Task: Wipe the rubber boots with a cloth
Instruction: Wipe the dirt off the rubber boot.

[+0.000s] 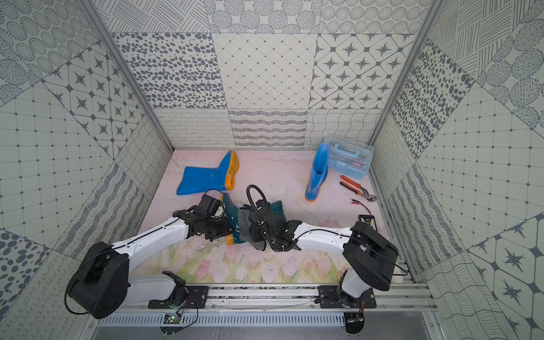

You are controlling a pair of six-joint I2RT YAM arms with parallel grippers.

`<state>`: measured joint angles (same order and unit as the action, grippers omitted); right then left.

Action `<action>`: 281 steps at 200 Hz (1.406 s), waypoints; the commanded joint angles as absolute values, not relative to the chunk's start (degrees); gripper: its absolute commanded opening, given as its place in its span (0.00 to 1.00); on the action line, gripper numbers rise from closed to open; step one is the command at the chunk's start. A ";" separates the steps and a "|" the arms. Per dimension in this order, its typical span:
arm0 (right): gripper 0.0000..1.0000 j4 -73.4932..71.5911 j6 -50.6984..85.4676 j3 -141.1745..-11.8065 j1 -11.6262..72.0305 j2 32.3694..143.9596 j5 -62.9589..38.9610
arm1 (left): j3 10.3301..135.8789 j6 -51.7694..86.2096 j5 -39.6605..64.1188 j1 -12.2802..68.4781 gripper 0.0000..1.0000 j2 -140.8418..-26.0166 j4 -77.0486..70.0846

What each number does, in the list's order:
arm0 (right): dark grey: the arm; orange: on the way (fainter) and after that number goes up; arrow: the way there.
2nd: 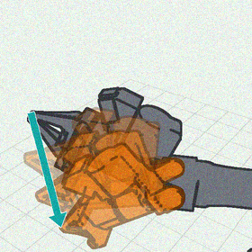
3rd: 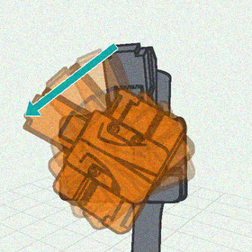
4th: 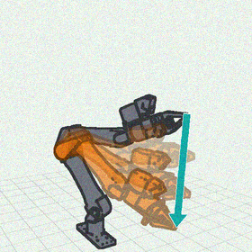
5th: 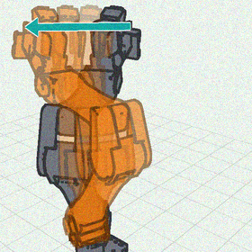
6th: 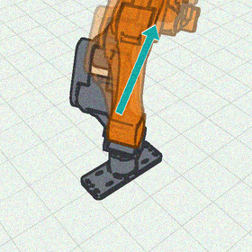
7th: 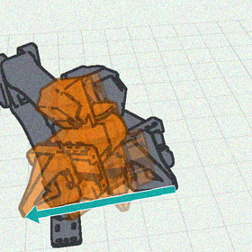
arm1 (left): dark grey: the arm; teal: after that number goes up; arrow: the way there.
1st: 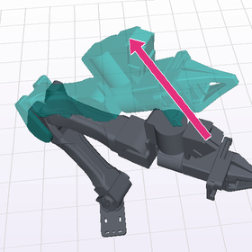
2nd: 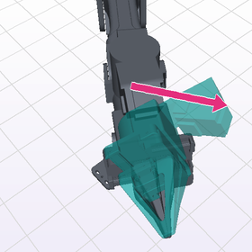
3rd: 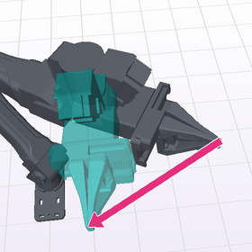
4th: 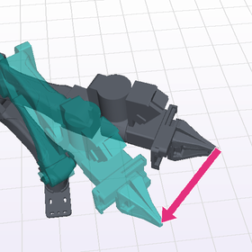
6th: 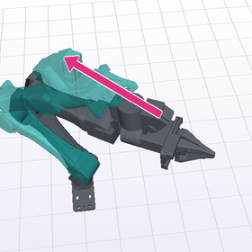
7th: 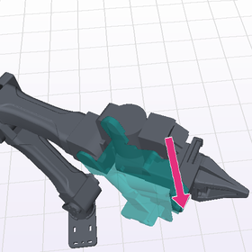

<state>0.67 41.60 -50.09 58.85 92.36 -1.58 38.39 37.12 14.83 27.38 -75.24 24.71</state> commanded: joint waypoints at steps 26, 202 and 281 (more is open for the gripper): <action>0.00 -6.10 44.99 -53.51 60.81 102.05 -7.82 | 36.83 34.91 17.18 28.68 0.00 -77.06 29.64; 0.00 0.48 39.84 -37.79 59.17 75.65 1.16 | 36.93 36.21 20.19 29.71 0.00 -80.02 26.45; 0.00 -8.77 32.98 -40.09 68.64 91.75 6.56 | 37.27 36.43 26.47 29.63 0.00 -83.42 25.49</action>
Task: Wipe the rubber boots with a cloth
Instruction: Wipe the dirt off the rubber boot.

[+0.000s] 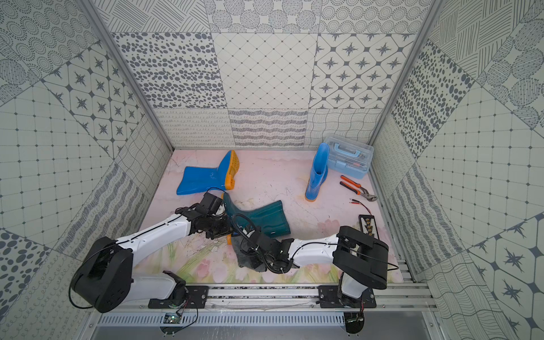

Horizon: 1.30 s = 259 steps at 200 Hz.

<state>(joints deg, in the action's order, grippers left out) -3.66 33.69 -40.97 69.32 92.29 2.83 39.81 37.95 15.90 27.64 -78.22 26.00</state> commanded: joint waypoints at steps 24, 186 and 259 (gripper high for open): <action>0.00 -7.62 37.27 -37.98 64.80 91.04 6.99 | 37.64 36.40 26.28 29.70 0.00 -82.79 27.32; 0.00 2.41 35.86 -41.68 61.51 74.48 7.00 | 41.48 35.03 25.58 29.71 0.00 -80.20 31.77; 0.00 -25.08 52.78 -38.02 63.59 95.41 -2.45 | 40.20 36.11 23.87 29.70 0.00 -80.10 28.16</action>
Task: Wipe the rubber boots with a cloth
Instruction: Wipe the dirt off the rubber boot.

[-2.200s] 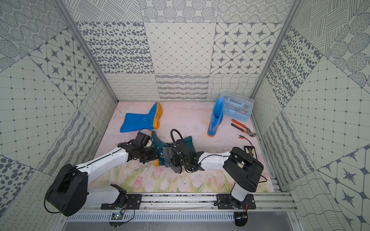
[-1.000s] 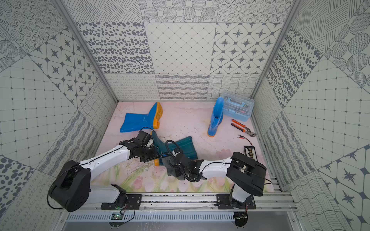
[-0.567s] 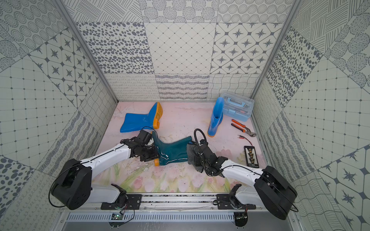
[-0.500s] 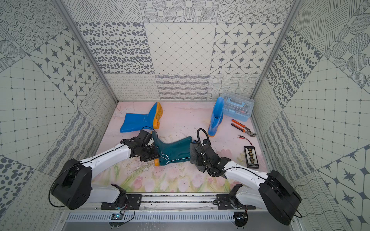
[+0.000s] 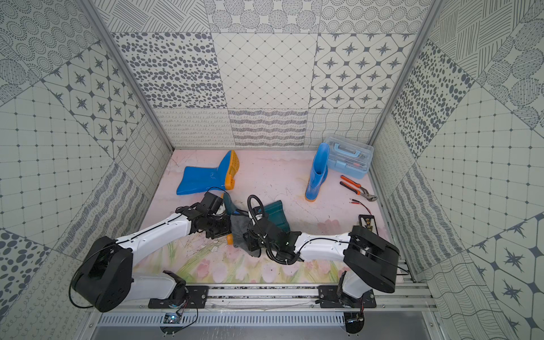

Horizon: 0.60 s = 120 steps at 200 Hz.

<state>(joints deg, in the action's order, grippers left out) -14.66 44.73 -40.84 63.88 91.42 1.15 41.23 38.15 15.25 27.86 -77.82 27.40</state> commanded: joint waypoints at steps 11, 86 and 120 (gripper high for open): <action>0.00 -26.81 55.47 -35.41 63.25 95.91 -1.80 | 40.26 36.19 23.56 29.71 0.00 -80.28 28.21; 0.00 -3.09 52.22 -17.44 44.11 66.04 5.73 | 38.35 35.06 23.53 29.60 0.00 -79.30 28.67; 0.00 9.74 43.79 -21.05 38.15 51.64 6.03 | 36.95 34.56 23.82 29.71 0.00 -78.87 26.74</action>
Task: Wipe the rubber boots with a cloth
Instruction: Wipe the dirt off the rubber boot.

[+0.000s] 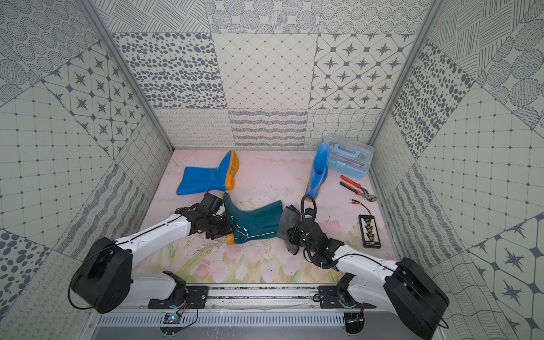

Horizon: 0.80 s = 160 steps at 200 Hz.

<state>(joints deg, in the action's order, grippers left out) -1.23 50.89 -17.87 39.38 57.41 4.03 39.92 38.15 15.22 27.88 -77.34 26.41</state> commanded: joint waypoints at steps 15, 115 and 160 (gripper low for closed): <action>0.00 10.86 41.98 -25.67 38.57 53.75 3.16 | 36.33 33.97 23.61 29.72 0.00 -78.69 26.14; 0.00 -3.69 44.06 -74.64 50.19 111.48 -24.14 | 33.65 31.85 21.09 29.93 0.00 -72.55 26.26; 0.00 0.20 44.99 -75.01 49.26 117.29 -20.41 | 33.18 31.74 20.54 29.96 0.00 -72.56 27.50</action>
<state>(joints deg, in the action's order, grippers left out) 1.32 43.42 -77.60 49.39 116.22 -20.56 34.79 37.15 13.65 28.71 -71.88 20.47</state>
